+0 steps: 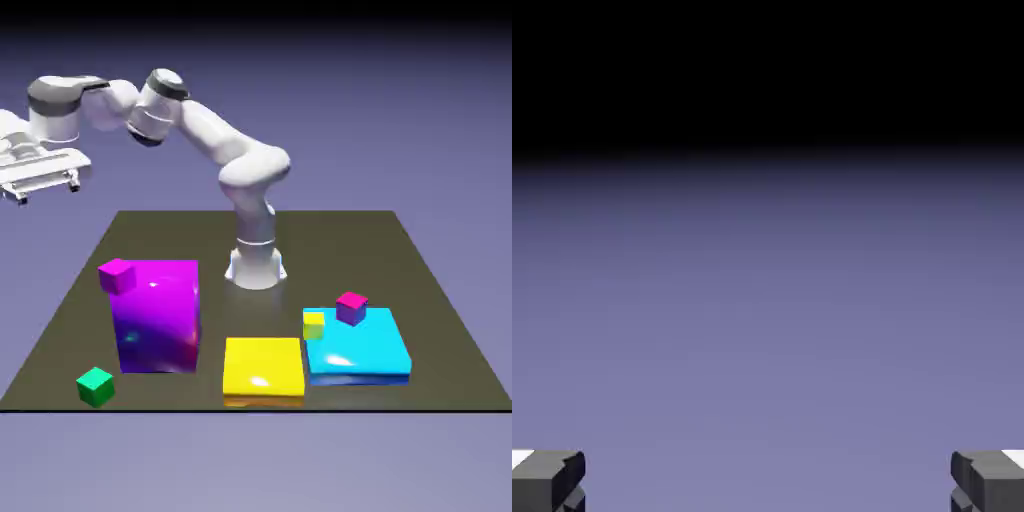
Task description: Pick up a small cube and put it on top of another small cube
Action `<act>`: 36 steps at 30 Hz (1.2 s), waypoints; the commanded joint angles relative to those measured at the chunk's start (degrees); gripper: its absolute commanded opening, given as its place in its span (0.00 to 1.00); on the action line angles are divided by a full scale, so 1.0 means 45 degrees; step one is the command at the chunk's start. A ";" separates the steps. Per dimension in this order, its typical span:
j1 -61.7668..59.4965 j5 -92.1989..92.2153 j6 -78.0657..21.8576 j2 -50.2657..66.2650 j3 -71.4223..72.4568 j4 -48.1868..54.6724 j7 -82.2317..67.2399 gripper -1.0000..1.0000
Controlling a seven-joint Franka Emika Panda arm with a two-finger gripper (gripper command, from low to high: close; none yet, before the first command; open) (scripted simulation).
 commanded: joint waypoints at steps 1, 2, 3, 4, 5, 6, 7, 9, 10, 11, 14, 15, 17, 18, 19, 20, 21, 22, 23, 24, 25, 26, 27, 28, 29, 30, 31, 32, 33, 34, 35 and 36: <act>0.0304 0.0074 -0.0247 -0.0165 -0.0462 0.0276 -0.0441 0.50; 0.0608 0.0148 -0.0494 -0.0330 -0.0923 0.0551 -0.0882 0.50; 0.0912 0.0221 -0.0741 -0.0496 -0.1385 0.0826 -0.1323 0.50; 0.1215 0.0295 -0.0988 -0.0661 -0.1846 0.1102 -0.1764 0.50; 0.1519 0.0369 -0.1235 -0.0826 -0.2308 0.1377 -0.2204 0.50; 0.1823 0.0443 -0.1481 -0.0991 -0.2769 0.1653 -0.2645 0.50; 0.2126 0.0516 -0.1728 -0.1156 -0.3231 0.1928 -0.3086 0.50; 0.2734 0.0664 -0.2222 -0.1487 -0.4154 0.2479 -0.3968 0.50; 0.3038 0.0738 -0.2469 -0.1652 -0.4615 0.2754 -0.4408 0.50; 0.3341 0.0811 -0.2716 -0.1817 -0.5076 0.3029 -0.4849 0.50; 0.4253 0.1033 -0.3456 -0.2312 -0.6461 0.3856 -0.6171 0.50; 0.4556 0.1106 -0.3703 -0.2477 -0.6922 0.4131 -0.6612 0.50; 0.5164 0.1254 -0.4197 -0.2808 -0.7845 0.4682 -0.7494 0.50; 0.5467 0.1328 -0.4444 -0.2973 -0.8306 0.4957 -0.7934 0.50; 0.5771 0.1401 -0.4691 -0.3138 -0.8768 0.5232 -0.8375 0.50; 0.5846 0.1420 -0.4751 -0.3179 -0.8881 0.5300 -0.8484 0.50; 0.5846 0.1420 -0.4751 -0.3179 -0.8882 0.5300 -0.8484 0.50; 0.6102 0.1472 -0.4199 -0.3381 -0.8878 0.5045 -0.8656 0.50; 0.6357 0.1525 -0.3645 -0.3583 -0.8874 0.4790 -0.8828 0.50; 0.6452 0.1545 -0.3440 -0.3658 -0.8872 0.4695 -0.8891 0.50; 0.6452 0.1545 -0.3440 -0.3658 -0.8872 0.4695 -0.8892 0.00; 0.6452 0.1545 -0.3440 -0.3658 -0.8872 0.4695 -0.8892 0.00; 0.6197 0.1492 -0.3993 -0.3456 -0.8876 0.4950 -0.8720 0.00; 0.5941 0.1439 -0.4546 -0.3254 -0.8880 0.5206 -0.8548 0.00; 0.5862 0.1481 -0.4623 -0.3071 -0.8767 0.5009 -0.8500 0.00; 0.5709 0.1521 -0.4401 -0.2797 -0.8448 0.4620 -0.8253 0.00; 0.5387 0.1511 -0.4147 -0.2415 -0.7987 0.4273 -0.7747 0.00; 0.5069 0.1502 -0.3892 -0.2033 -0.7526 0.3919 -0.7246 0.00; 0.4750 0.1494 -0.3636 -0.1651 -0.7064 0.3565 -0.6744 0.00; 0.4431 0.1486 -0.3380 -0.1269 -0.6603 0.3211 -0.6242 0.00; 0.4112 0.1477 -0.3124 -0.0886 -0.6142 0.2857 -0.5741 0.00; 0.3793 0.1469 -0.2868 -0.0504 -0.5680 0.2503 -0.5239 0.00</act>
